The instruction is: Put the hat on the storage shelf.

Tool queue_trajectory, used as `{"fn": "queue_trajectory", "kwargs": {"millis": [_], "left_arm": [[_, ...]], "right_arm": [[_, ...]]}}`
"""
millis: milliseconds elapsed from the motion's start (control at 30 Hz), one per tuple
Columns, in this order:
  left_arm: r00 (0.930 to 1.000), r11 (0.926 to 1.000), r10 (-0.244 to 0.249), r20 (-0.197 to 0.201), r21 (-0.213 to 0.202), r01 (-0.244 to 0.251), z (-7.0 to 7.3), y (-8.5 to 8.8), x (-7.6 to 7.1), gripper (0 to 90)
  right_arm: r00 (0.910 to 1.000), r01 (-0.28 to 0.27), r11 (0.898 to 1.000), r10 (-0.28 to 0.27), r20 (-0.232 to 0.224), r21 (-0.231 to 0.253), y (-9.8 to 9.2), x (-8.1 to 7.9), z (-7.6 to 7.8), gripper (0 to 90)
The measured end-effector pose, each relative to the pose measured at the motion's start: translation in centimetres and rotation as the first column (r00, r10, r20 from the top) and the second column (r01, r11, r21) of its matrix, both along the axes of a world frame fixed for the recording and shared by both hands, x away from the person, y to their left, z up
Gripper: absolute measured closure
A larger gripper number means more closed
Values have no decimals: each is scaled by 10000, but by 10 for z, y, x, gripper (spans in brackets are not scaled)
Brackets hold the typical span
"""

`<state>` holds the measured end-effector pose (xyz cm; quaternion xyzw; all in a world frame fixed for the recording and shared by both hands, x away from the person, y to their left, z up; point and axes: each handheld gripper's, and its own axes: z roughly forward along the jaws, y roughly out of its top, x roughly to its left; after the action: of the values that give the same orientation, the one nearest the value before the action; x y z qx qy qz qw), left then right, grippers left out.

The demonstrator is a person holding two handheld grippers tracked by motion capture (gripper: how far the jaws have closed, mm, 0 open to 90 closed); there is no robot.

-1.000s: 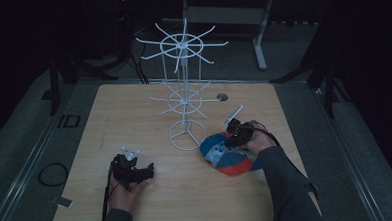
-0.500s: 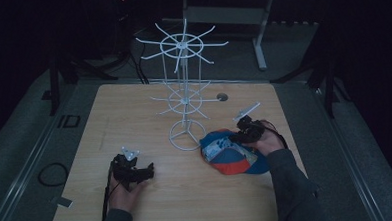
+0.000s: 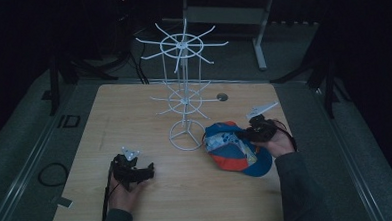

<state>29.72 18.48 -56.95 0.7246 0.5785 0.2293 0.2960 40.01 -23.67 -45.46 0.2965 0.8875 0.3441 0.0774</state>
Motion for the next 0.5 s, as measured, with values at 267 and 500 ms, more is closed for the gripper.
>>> {"fn": "queue_trajectory", "kwargs": {"millis": [267,500], "left_arm": [[10000,10000,4,4,-4,-4,0,0,0,54],[10000,10000,9,8,-9,-9,0,0,0,54]], "right_arm": [[9994,292,9990,-297,155,339,-14,-5,10,883],[9978,533,9966,-556,351,634,-23,-8,21,883]]}}
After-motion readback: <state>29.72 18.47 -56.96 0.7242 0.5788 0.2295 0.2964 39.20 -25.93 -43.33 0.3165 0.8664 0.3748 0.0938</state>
